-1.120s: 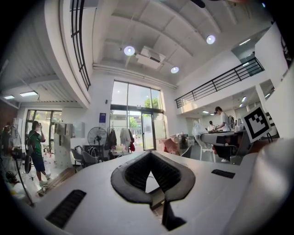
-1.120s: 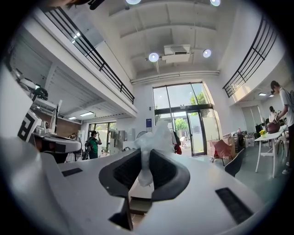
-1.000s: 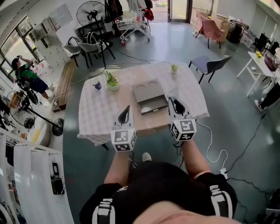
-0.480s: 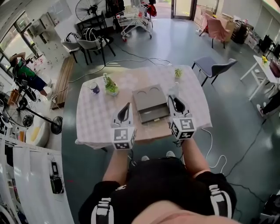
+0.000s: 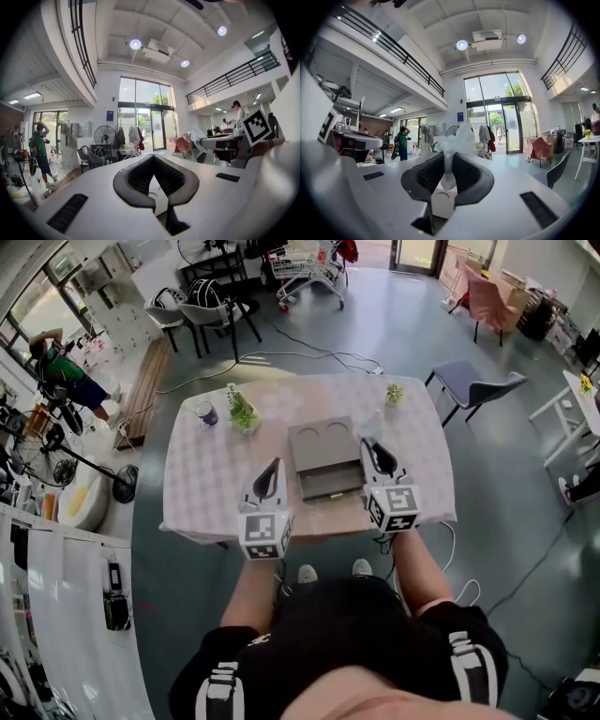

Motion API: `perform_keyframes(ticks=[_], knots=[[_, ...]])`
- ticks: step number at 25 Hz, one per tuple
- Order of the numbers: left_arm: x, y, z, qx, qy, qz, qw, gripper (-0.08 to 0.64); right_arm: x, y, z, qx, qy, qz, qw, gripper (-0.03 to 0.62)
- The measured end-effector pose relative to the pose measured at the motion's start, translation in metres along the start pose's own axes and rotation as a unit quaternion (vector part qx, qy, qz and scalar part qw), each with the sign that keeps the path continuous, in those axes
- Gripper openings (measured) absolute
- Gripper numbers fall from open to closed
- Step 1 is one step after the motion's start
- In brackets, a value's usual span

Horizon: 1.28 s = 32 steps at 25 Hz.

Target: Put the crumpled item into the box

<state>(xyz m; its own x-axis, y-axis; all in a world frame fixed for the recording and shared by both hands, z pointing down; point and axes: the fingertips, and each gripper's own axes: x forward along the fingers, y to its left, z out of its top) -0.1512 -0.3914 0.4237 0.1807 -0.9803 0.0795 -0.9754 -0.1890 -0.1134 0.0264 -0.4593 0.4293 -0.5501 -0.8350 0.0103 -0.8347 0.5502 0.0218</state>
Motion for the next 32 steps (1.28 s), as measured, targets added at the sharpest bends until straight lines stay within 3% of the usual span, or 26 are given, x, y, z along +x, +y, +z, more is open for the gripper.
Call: perform_keyframes(ticks=[16,32], knots=[[-0.021,0.025,-0.026,-0.008,0.028,0.04,0.9988,-0.009,0.041,0.038,-0.094,-0.032,0.117,0.07,0.99,0.055],[-0.039,0.044,-0.034,-0.012,0.035,0.087,0.9955,-0.009,0.063,0.059,-0.219,-0.058,0.274,0.124,0.952,0.057]])
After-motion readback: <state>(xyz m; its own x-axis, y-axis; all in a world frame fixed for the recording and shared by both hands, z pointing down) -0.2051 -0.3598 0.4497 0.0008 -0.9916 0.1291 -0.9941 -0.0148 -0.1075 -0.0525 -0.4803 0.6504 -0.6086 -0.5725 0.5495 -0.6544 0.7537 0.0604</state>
